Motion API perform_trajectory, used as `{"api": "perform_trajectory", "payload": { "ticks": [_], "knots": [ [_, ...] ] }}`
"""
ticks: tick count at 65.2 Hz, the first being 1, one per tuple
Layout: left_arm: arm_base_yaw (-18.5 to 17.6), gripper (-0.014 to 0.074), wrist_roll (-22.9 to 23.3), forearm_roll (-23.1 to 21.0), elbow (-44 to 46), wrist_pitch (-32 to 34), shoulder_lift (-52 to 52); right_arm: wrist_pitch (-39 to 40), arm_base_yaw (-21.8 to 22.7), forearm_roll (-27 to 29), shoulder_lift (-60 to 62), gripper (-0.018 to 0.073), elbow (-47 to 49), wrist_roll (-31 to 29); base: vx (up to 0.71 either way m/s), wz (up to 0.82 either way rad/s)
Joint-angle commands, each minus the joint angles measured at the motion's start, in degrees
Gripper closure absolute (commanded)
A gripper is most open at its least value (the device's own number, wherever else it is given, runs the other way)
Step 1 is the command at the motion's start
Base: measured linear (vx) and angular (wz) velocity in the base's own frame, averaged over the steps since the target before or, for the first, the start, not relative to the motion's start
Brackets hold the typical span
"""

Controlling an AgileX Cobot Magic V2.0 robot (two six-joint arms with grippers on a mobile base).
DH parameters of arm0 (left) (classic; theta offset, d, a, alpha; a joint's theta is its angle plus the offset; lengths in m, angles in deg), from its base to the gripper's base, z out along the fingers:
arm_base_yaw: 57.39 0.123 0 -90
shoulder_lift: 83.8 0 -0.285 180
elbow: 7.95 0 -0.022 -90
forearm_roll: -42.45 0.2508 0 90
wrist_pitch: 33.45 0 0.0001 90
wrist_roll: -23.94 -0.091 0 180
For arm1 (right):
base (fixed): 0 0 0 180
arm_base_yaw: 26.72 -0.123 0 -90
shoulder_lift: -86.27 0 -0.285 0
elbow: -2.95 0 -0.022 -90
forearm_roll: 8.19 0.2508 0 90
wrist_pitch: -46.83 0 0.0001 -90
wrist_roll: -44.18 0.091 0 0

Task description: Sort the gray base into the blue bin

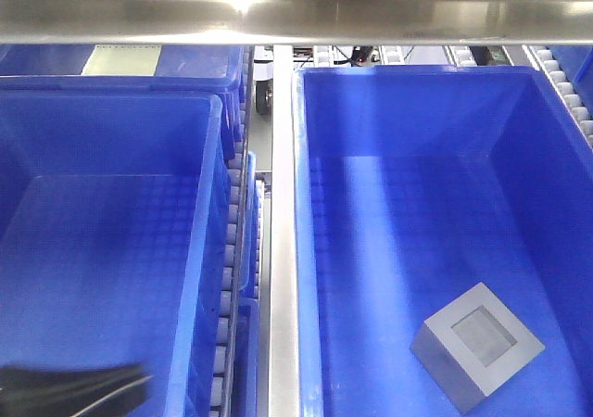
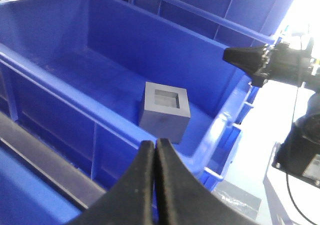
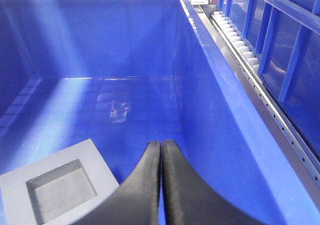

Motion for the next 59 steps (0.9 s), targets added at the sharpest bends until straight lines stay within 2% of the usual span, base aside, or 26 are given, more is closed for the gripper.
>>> {"api": "perform_trajectory", "payload": {
  "ticks": [1, 17, 59],
  "knots": [
    [-0.2, 0.0603, 0.6, -0.4, -0.4, 1.8, -4.9, 2.9, 0.0, -0.4, 0.0, 0.0564, -0.2, -0.5, 0.00, 0.00],
    [-0.2, 0.0603, 0.6, -0.3, -2.0, 0.0, -13.8, 2.9, 0.0, -0.4, 0.0, 0.0564, -0.2, -0.5, 0.00, 0.00],
    [-0.2, 0.0603, 0.1, -0.4, -2.0, -0.8, -14.0, 2.9, 0.0, -0.4, 0.0, 0.0564, -0.2, -0.5, 0.00, 0.00]
  ]
}}
